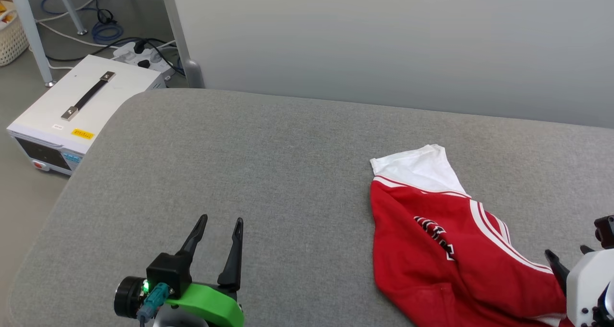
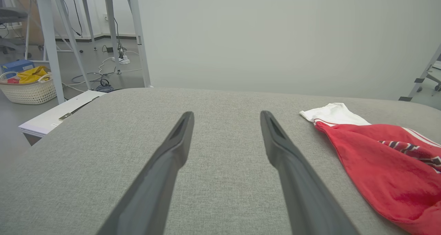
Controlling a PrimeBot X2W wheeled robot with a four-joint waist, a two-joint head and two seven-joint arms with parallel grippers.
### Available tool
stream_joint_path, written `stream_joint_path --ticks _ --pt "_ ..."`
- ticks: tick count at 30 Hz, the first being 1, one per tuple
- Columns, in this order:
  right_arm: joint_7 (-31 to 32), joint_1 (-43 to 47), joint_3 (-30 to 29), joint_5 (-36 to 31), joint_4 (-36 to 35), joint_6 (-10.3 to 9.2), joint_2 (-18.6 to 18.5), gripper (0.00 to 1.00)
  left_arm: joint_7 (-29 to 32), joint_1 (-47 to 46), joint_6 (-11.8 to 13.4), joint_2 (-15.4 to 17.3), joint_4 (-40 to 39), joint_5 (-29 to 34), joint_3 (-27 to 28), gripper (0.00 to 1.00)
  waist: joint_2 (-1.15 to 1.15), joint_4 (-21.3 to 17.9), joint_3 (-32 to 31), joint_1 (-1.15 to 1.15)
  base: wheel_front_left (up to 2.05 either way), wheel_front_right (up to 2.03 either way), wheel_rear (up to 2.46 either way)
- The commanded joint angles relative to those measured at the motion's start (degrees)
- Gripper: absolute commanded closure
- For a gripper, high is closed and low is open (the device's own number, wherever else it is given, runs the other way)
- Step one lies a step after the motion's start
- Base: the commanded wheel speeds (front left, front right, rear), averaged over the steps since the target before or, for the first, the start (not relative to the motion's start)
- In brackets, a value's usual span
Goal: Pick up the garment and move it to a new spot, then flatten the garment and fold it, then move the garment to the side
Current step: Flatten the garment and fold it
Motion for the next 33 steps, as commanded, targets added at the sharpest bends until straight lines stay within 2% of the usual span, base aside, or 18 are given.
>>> stream_joint_path --ticks 1,6,11,15,22,28,33 --pt "-2.4 -1.0 -0.1 -0.1 -1.4 -0.05 0.6 0.0 -0.3 -0.1 -0.3 -0.3 -0.1 0.0 -0.2 0.0 0.0 -0.3 -0.3 0.0 0.0 0.0 0.0" --pt "-13.3 -1.1 -1.3 -1.4 -5.8 -0.05 3.9 0.0 -0.3 -0.2 -0.4 -0.8 -0.8 -1.7 -1.0 0.0 0.0 -1.0 -0.4 0.0 0.0 0.0 0.0" --pt "-22.9 0.4 -2.6 -3.5 -8.7 -0.05 9.9 0.0 -0.3 0.1 -0.5 -1.1 -0.9 -3.6 -3.3 0.0 0.0 -2.0 -0.1 0.0 0.0 0.0 0.0" --pt "-27.2 1.6 -2.5 -5.4 -9.8 -0.05 12.9 0.0 -0.3 -0.1 -0.6 -0.9 -0.6 -4.7 -4.9 0.0 0.0 -3.0 0.5 0.0 0.0 0.0 0.0" --pt "-29.5 2.0 -3.4 -7.1 -10.7 -0.05 15.4 0.0 1.1 -3.1 -0.6 0.2 0.0 -6.3 -8.0 0.0 0.0 -5.1 2.6 0.0 0.0 0.0 0.0" --pt "-29.5 0.8 -3.9 -8.8 -12.2 -0.05 16.4 0.0 11.0 -11.7 -0.6 2.2 2.2 -6.4 -12.7 0.0 0.0 -8.4 7.1 0.0 0.0 0.0 0.0" --pt "-30.0 -1.2 -2.7 -9.9 -12.9 -0.05 17.1 0.0 21.1 -24.9 -0.6 4.7 2.7 -10.8 -17.7 0.0 0.0 -12.4 12.0 0.0 0.0 0.0 0.0"
